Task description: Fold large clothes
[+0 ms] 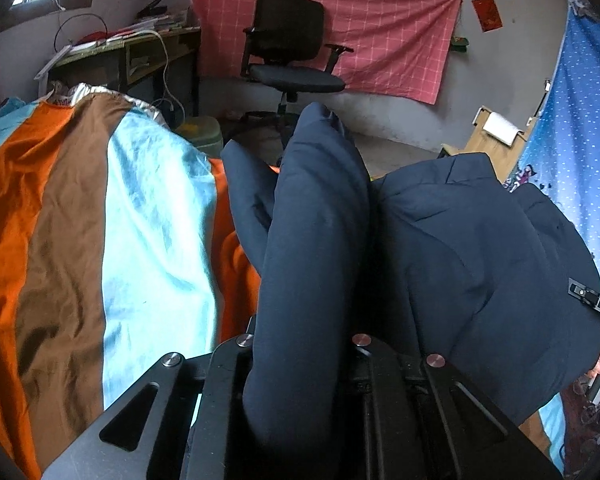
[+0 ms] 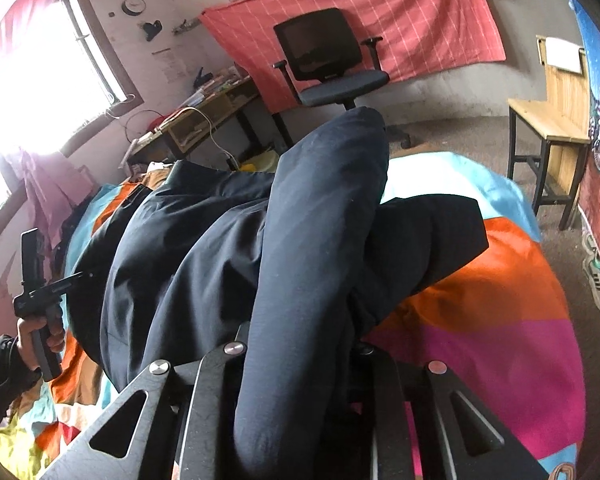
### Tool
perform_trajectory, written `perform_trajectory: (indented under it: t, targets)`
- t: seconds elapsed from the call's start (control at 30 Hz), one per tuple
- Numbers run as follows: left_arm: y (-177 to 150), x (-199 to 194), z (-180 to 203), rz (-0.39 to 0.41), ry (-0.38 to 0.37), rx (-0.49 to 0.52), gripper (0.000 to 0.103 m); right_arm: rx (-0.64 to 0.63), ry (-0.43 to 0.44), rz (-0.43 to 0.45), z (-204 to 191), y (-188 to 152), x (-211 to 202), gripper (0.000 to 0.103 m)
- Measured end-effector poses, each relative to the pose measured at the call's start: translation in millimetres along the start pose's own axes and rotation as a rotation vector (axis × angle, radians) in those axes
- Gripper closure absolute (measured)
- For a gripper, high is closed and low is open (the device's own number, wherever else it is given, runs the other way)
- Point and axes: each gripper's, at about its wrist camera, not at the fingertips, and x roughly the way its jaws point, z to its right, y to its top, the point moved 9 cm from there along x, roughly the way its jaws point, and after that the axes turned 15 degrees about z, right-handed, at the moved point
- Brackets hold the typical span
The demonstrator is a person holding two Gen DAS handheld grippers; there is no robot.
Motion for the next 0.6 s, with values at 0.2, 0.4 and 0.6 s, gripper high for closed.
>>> perform_trajectory:
  t: [0.2, 0.4, 0.6]
  targets:
    - [19, -30, 23, 0.038, -0.029, 0.015, 0.092, -0.021, -0.002, 0.032, -13, 9, -29, 0.084]
    - [23, -41, 34, 0.039, -0.045, 0.006, 0.092, -0.031, -0.012, 0.043, -13, 12, -48, 0.084]
    - [10, -42, 33, 0.014, -0.042, -0.006, 0.092, -0.039, -0.02, 0.028, -17, 4, -49, 0.084]
